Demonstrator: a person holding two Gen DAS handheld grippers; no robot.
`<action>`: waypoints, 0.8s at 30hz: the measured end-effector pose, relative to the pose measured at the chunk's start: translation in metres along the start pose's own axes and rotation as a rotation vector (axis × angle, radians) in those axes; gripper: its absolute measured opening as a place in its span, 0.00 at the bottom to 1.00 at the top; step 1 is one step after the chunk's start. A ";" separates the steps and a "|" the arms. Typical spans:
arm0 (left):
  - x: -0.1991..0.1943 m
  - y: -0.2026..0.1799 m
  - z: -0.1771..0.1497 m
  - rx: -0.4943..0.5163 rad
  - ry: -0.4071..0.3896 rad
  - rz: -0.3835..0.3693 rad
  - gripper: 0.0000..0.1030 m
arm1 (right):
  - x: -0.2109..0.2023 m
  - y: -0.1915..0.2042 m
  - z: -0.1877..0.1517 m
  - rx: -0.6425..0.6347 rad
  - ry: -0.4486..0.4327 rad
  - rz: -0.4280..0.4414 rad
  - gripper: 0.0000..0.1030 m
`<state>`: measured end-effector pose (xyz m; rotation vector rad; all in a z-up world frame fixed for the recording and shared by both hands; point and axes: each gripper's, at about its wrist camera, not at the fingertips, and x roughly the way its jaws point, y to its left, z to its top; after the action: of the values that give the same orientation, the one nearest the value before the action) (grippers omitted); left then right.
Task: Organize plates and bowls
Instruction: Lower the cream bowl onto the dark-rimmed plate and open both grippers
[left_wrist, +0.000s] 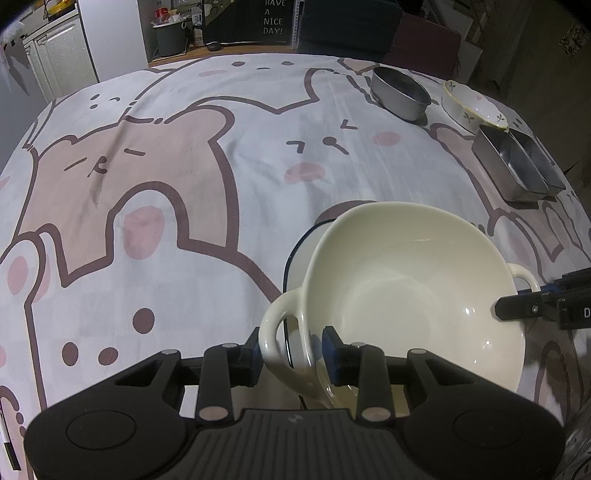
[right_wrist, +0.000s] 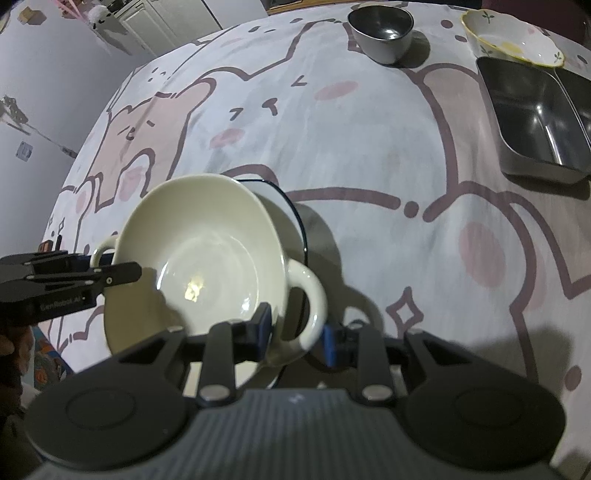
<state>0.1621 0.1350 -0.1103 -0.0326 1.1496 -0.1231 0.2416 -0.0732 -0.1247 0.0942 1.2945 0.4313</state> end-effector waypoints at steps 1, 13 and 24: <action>0.000 0.000 0.000 0.000 0.000 0.000 0.33 | 0.000 0.000 0.000 -0.001 0.000 0.000 0.33; -0.005 -0.010 0.000 0.050 -0.017 0.028 0.33 | -0.001 -0.002 -0.001 0.015 -0.004 -0.013 0.34; -0.009 -0.023 -0.002 0.130 -0.045 0.100 0.34 | -0.001 0.000 -0.003 0.005 -0.012 -0.020 0.34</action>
<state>0.1548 0.1134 -0.1004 0.1369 1.0938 -0.1072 0.2382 -0.0738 -0.1247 0.0879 1.2835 0.4098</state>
